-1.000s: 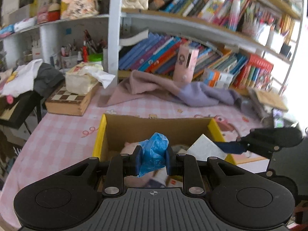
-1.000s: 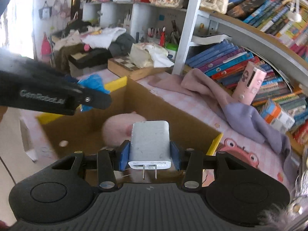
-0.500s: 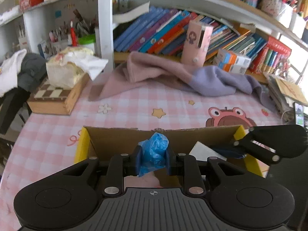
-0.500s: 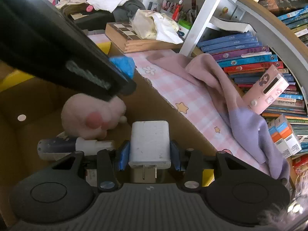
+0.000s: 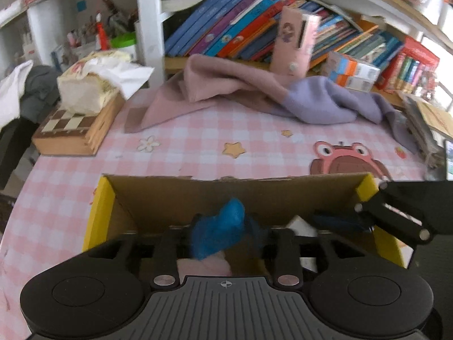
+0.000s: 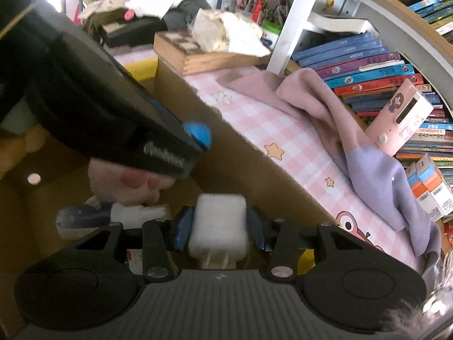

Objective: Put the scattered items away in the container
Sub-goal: 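Lower the blue bag and white charger into the yellow box and open both tools, then raise both tools out of the box and pull back from it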

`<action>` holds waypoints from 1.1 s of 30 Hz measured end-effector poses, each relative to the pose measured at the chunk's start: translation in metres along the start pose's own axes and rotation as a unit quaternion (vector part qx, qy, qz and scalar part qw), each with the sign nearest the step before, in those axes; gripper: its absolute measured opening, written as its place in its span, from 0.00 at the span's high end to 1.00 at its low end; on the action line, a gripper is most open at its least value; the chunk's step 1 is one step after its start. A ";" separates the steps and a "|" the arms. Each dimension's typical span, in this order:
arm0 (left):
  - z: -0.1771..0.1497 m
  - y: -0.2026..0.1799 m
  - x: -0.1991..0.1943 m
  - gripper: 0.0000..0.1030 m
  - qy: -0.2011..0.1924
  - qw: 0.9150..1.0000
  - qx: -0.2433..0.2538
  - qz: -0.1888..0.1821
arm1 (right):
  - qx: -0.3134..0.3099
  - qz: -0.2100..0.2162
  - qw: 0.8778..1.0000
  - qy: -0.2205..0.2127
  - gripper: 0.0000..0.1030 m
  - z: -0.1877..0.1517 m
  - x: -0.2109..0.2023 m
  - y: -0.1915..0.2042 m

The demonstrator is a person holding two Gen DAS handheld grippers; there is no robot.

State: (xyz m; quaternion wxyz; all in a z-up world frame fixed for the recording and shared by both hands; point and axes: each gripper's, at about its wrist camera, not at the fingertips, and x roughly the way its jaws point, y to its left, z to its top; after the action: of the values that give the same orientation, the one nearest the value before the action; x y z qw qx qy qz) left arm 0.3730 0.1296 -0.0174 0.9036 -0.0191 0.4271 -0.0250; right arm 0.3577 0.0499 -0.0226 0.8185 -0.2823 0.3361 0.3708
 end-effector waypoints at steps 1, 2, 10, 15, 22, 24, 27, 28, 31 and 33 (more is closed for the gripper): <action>-0.001 -0.003 -0.006 0.21 -0.012 1.000 0.009 0.001 | 0.005 0.001 1.000 -0.005 0.53 0.000 -0.004 -0.001; -0.003 -0.007 -0.014 0.21 -0.029 0.999 0.022 0.003 | 0.011 0.003 1.000 -0.012 0.49 0.000 -0.008 -0.003; -0.017 -0.018 -0.076 0.16 -0.124 0.991 0.041 0.013 | 0.026 -0.002 0.998 -0.060 0.36 -0.002 -0.049 -0.003; -0.037 -0.016 -0.114 0.13 -0.183 0.983 0.011 -0.013 | 0.045 -0.004 0.995 -0.093 0.34 -0.002 -0.079 0.003; -0.069 -0.007 -0.164 0.11 -0.238 0.971 -0.013 -0.014 | 0.060 -0.031 0.987 -0.148 0.29 -0.009 -0.128 0.020; -0.078 -0.007 -0.174 0.11 -0.235 0.972 -0.010 -0.008 | 0.069 -0.044 0.984 -0.156 0.27 -0.014 -0.139 0.024; -0.097 -0.008 -0.188 0.10 -0.235 0.972 -0.010 0.019 | 0.096 -0.062 0.978 -0.172 0.27 -0.028 -0.156 0.031; -0.104 -0.008 -0.193 0.10 -0.234 0.972 -0.014 0.030 | 0.106 -0.069 0.976 -0.179 0.27 -0.034 -0.162 0.035; -0.121 -0.007 -0.201 0.10 -0.227 0.972 -0.030 0.054 | 0.126 -0.092 0.969 -0.190 0.27 -0.050 -0.179 0.046; -0.132 -0.007 -0.205 0.10 -0.226 0.972 -0.036 0.059 | 0.135 -0.105 0.966 -0.195 0.27 -0.059 -0.189 0.052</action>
State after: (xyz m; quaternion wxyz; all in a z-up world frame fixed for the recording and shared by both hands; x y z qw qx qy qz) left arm 0.1413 0.1339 0.0576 0.9754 -0.0314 0.2124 0.0489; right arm 0.2017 -0.0411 0.0736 0.9331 -0.1248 0.1852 0.2819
